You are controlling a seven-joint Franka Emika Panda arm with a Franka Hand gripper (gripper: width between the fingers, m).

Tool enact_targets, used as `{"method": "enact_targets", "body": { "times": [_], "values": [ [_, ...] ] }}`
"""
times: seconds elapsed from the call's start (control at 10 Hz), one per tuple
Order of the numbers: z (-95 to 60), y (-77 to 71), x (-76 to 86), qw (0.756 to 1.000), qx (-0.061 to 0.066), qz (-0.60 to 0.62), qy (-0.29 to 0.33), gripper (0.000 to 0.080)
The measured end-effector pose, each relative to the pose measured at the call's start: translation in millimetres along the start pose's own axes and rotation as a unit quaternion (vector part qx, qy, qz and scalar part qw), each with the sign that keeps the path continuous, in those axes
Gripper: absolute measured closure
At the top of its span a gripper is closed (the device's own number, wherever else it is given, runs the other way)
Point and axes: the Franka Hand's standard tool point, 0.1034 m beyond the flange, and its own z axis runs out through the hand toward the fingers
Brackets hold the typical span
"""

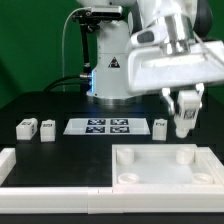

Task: Assemble one leg

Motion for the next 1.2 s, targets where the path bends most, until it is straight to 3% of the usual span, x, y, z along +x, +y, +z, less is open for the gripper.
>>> {"method": "enact_targets", "body": {
  "times": [0.2, 0.6, 1.1, 1.2],
  "values": [
    [-1.2, 2.4, 31.8, 0.999, 0.0, -0.041, 0.005, 0.0509],
    [22.8, 20.2, 75.5, 0.997, -0.002, -0.073, 0.029, 0.0509],
    [23.0, 21.2, 80.9, 0.997, -0.001, -0.075, 0.03, 0.0509],
    [25.1, 21.9, 90.7, 0.997, -0.001, -0.075, 0.034, 0.0509]
  ]
}}
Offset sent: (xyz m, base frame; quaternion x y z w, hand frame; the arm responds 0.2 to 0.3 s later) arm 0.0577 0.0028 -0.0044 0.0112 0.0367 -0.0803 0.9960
